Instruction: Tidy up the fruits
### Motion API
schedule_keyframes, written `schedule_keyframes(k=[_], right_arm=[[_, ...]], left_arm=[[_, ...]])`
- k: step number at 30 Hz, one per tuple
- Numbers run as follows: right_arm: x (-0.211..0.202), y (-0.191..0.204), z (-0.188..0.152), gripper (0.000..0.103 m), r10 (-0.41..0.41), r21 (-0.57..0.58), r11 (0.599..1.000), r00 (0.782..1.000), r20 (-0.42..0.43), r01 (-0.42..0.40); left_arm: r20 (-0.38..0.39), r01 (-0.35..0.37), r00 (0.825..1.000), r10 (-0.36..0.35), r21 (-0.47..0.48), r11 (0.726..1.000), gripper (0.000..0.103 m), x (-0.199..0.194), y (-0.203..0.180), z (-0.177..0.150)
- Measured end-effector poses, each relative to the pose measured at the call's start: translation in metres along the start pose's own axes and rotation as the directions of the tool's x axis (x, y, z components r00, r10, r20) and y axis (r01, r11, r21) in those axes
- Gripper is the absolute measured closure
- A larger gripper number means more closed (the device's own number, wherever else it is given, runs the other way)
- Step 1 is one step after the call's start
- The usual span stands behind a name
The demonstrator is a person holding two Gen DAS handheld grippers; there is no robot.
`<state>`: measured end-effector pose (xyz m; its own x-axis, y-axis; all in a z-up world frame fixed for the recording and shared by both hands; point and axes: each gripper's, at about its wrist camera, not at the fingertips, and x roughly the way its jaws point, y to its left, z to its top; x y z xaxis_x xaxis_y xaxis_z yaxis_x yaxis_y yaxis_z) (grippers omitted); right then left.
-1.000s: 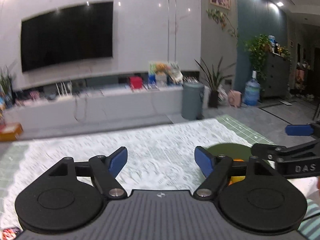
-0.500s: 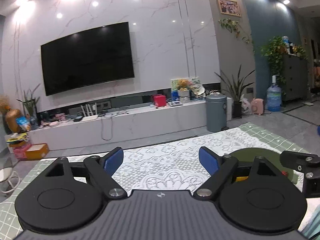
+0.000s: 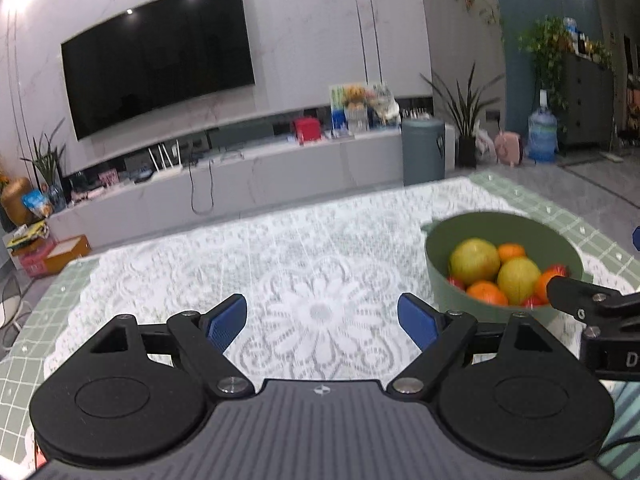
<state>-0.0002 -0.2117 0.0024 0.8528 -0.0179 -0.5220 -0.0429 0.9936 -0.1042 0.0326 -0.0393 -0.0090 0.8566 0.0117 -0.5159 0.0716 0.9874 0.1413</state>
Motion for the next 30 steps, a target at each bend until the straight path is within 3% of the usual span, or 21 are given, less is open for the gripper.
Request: schedule_keyframes(k=[9, 30], right_arm=[[0.0053, 0.0031, -0.0066, 0.004, 0.011, -0.004, 1.000, 0.999, -0.044, -0.011], [0.0046, 0.0042, -0.0070, 0.004, 0.022, -0.002, 1.000, 0.998, -0.053, -0.022]], left_arm=[[-0.066, 0.010, 0.998, -0.009, 0.010, 1.000, 0.003, 0.0021, -0.0045, -0.0075], [-0.080, 0.005, 0.997, -0.006, -0.016, 1.000, 0.003, -0.0039, 0.0004, -0.0063]])
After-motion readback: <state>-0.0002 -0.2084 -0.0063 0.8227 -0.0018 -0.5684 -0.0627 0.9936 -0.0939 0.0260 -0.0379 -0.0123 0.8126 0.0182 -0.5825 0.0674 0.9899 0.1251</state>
